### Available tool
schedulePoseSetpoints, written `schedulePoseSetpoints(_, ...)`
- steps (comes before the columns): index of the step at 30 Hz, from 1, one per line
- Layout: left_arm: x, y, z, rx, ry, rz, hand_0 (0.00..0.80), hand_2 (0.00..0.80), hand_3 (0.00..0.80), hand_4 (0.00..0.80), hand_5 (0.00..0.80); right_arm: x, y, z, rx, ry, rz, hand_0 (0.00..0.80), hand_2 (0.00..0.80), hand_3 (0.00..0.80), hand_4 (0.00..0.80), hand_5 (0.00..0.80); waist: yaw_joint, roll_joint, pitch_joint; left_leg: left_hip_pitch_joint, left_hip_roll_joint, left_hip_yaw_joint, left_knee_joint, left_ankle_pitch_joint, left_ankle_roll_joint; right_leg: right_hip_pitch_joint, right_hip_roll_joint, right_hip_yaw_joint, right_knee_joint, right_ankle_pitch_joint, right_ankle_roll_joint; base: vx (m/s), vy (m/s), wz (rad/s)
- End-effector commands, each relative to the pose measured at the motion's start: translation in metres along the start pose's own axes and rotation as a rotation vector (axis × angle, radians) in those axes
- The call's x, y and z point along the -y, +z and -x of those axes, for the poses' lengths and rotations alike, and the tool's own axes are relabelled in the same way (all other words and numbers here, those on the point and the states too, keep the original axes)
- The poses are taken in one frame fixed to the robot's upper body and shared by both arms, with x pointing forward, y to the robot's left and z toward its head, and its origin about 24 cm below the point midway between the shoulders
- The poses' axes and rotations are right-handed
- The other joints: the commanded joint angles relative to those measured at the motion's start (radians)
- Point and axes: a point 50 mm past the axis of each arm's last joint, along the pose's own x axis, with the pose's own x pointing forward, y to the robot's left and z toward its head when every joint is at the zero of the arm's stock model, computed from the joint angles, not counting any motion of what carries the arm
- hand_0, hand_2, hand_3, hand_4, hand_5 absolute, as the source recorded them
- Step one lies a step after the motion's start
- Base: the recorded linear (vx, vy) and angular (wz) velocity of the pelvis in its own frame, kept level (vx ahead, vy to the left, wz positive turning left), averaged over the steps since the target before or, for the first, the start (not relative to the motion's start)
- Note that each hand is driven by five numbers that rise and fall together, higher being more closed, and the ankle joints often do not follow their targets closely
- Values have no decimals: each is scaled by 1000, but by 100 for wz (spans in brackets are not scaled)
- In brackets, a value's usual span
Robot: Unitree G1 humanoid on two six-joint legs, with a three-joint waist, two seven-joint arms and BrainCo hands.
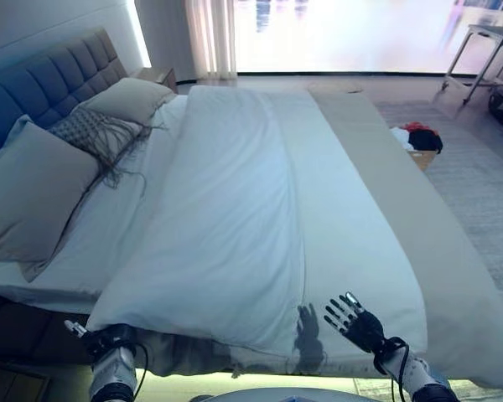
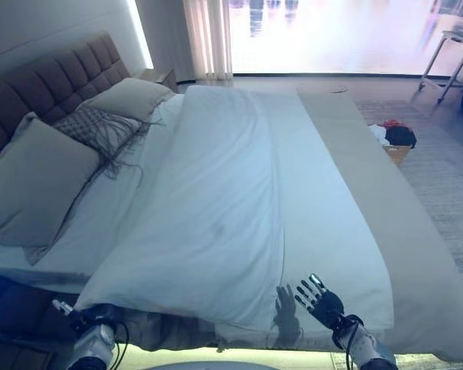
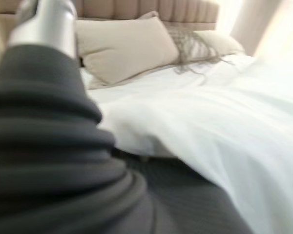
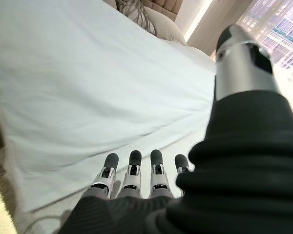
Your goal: Make the bed neatly
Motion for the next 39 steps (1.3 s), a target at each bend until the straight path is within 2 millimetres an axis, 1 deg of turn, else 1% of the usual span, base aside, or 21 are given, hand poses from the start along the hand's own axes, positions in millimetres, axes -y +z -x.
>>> schedulePoseSetpoints(1, 76, 116, 2, 381, -233, -34, 0, 0, 0, 0, 0, -7, 16, -6, 99, 47, -46, 0, 0, 0, 0, 0, 96, -47, 4, -37, -13, -1, 37, -26, 27, 16, -143, -10, 71, -48, 67, 0, 0, 0)
schedulePoseSetpoints(3, 72, 137, 10, 462, -200, -7, 0, 0, 0, 0, 0, -6, 18, -7, 112, 48, -60, 0, 0, 0, 0, 0, 112, -44, 3, -44, -17, -8, 38, -26, 27, 17, -145, -18, 65, -46, 67, 0, 0, 0)
schedulePoseSetpoints(8, 58, 175, 31, 607, -92, 29, 0, 0, 0, 0, 0, -5, 21, -7, 143, 42, -90, 0, 0, 0, 0, 0, 144, -40, 5, -53, -25, -31, 41, -36, 28, 19, -146, -31, 67, -54, 67, 21, -10, 2)
schedulePoseSetpoints(11, 46, 190, 43, 640, -29, 39, 0, 0, 0, 0, 0, -4, 23, -7, 161, 28, -100, 0, 0, 0, 0, 0, 155, -38, 9, -61, -29, -37, 46, -39, 29, 18, -149, -41, 73, -58, 67, 0, 0, 0)
schedulePoseSetpoints(15, 33, 197, 51, 624, 25, 21, 0, 0, 0, 0, 0, -1, 28, -5, 164, 13, -97, 0, 0, 0, 0, 0, 166, -39, 17, -66, -33, -44, 48, -43, 30, 18, -154, -51, 76, -58, 71, -2, 38, 14)
schedulePoseSetpoints(18, 33, 192, 48, 545, 36, -51, 0, 0, 0, 0, 0, 3, 27, -3, 159, 0, -88, 0, 0, 0, 0, 0, 170, -40, 23, -68, -34, -50, 54, -48, 31, 16, -160, -52, 84, -57, 71, 13, 84, 5)
schedulePoseSetpoints(20, 33, 185, 44, 480, 52, -79, 0, 0, 0, 0, 0, 8, 28, 0, 155, -12, -79, 0, 0, 0, 0, 0, 171, -41, 29, -72, -34, -52, 61, -51, 31, 11, -165, -52, 89, -57, 72, 1, 121, 3)
schedulePoseSetpoints(25, 15, 154, 33, 272, 137, -168, 0, 0, 0, 0, 0, 14, 35, 5, 167, -20, -60, 0, 0, 0, 0, 0, 178, -49, 56, -102, -37, -64, 86, -60, 31, -12, -179, -53, 100, -49, 78, -43, 119, 8)
schedulePoseSetpoints(26, 12, 144, 30, 206, 138, -202, 0, 0, 0, 0, 0, 13, 37, 6, 168, -15, -54, 0, 0, 0, 0, 0, 176, -56, 68, -110, -37, -64, 91, -63, 31, -22, -182, -51, 100, -44, 80, -58, 100, 15)
schedulePoseSetpoints(30, 6, 125, 26, 81, 134, -286, 0, 0, 0, 0, 0, 13, 39, 7, 161, -5, -40, 0, 0, 0, 0, 0, 180, -71, 88, -127, -35, -60, 99, -68, 32, -43, -188, -48, 100, -30, 85, -49, 87, 9)
schedulePoseSetpoints(31, 5, 122, 25, 67, 135, -296, 0, 0, 0, 0, 0, 12, 40, 6, 160, -1, -38, 0, 0, 0, 0, 0, 181, -74, 91, -129, -35, -59, 99, -68, 32, -45, -188, -47, 99, -27, 86, -55, 26, 6)
schedulePoseSetpoints(32, 2, 117, 25, 40, 142, -319, 0, 0, 0, 0, 0, 11, 39, 5, 156, 10, -37, 0, 0, 0, 0, 0, 185, -82, 98, -135, -34, -59, 99, -68, 33, -50, -189, -48, 94, -19, 88, -45, 4, 8)
schedulePoseSetpoints(35, -8, 114, 27, -5, 197, -403, 0, 0, 0, 0, 0, 7, 36, 3, 143, 33, -32, 0, 0, 0, 0, 0, 189, -97, 107, -139, -32, -55, 95, -68, 35, -55, -188, -48, 79, 0, 93, -39, -8, 11)
schedulePoseSetpoints(39, -21, 109, 31, -55, 256, -482, 0, 0, 0, 0, 0, 1, 34, -2, 122, 48, -21, 0, 0, 0, 0, 0, 184, -108, 117, -143, -30, -45, 90, -67, 39, -65, -187, -45, 73, 12, 96, -50, -5, 20)
